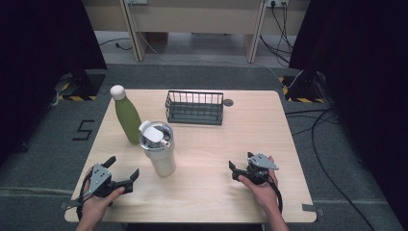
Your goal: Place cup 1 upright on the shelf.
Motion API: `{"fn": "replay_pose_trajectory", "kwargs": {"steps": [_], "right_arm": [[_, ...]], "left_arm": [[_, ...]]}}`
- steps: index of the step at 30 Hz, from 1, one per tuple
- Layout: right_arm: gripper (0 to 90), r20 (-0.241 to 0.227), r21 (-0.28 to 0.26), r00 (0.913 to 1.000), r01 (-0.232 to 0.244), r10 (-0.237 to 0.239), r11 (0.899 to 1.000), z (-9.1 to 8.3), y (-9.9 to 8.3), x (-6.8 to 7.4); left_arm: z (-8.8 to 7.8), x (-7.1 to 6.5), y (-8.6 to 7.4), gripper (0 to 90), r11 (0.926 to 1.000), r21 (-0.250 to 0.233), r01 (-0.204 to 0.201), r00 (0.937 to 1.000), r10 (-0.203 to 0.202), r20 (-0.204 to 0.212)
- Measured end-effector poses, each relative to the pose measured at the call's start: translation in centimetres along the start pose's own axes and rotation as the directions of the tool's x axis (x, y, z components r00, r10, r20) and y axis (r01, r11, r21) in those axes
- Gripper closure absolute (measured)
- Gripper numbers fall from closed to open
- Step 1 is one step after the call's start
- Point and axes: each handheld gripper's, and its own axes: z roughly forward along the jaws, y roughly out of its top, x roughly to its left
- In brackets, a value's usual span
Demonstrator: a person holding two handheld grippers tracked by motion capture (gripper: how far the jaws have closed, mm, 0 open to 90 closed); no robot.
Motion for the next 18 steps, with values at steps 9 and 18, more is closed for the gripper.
{"fn": "replay_pose_trajectory", "kwargs": {"steps": [9,18], "right_arm": [[14.3,0.0,-0.015,0.9999,0.014,-0.014,1.0,-0.1,0.0,0.3],[7.5,0.032,-0.047,0.9989,0.035,-0.034,0.998,0.0,0.0,1.1]], "left_arm": [[0.0,0.1,0.0,0.0,1.0,0.001,0.002,1.0,-0.002,0.001],[0.0,0.1,0.0,0.0,1.0,0.0,0.003,1.0,-0.003,0.002]]}}
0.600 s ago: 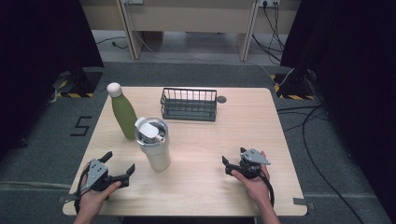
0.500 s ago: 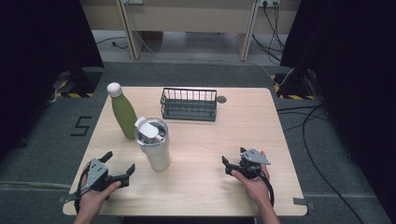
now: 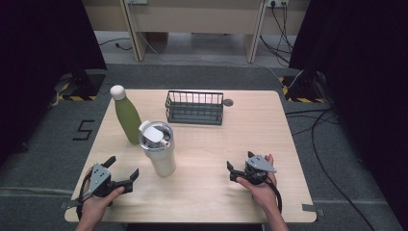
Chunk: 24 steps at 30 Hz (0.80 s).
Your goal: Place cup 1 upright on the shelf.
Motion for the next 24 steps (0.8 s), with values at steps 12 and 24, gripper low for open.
{"fn": "replay_pose_trajectory", "kwargs": {"steps": [12,24], "right_arm": [[2.4,-0.048,-0.03,0.9988,0.007,-0.009,1.0,-0.2,1.0,1.8],[0.7,-0.112,-0.063,0.9926,0.041,-0.048,0.997,0.5,2.3,4.3]], "left_arm": [[0.0,-0.1,0.0,0.0,1.0,-0.004,-0.001,1.0,0.001,0.0],[0.1,-0.2,0.1,0.0,0.9999,0.001,-0.011,0.9999,0.011,0.001]]}}
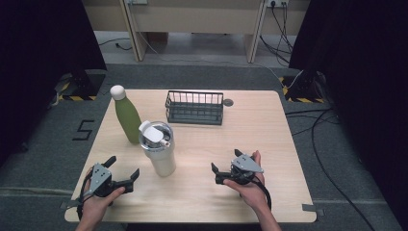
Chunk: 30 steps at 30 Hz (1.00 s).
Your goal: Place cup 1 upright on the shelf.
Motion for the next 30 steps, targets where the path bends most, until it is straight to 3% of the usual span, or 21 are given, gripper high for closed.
{"fn": "replay_pose_trajectory", "kwargs": {"steps": [20,30], "right_arm": [[3.8,-0.117,-0.024,0.9929,0.017,-0.019,1.0,2.7,2.1,3.4],[5.3,-0.109,-0.015,0.994,0.012,-0.013,1.0,2.9,1.8,3.3]], "left_arm": [[0.0,0.1,0.0,0.0,1.0,0.002,0.001,1.0,-0.001,0.0],[0.1,0.3,0.1,0.0,1.0,-0.003,-0.008,0.9999,0.008,-0.008]]}}
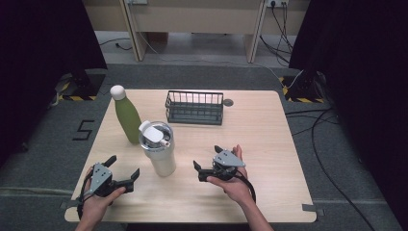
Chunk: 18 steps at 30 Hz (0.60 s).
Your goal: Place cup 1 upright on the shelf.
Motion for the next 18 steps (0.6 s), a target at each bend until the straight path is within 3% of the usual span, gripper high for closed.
{"fn": "replay_pose_trajectory", "kwargs": {"steps": [9,18], "right_arm": [[6.3,-0.015,0.011,0.9999,-0.001,0.001,1.0,0.4,-0.2,0.4],[6.9,-0.058,0.012,0.9983,0.01,-0.009,1.0,1.3,0.1,1.7]], "left_arm": [[0.2,-0.1,-0.2,0.0,0.9999,0.008,0.007,1.0,-0.007,0.007],[0.3,-0.3,-0.1,0.0,1.0,0.009,0.002,0.9999,-0.002,0.013]]}}
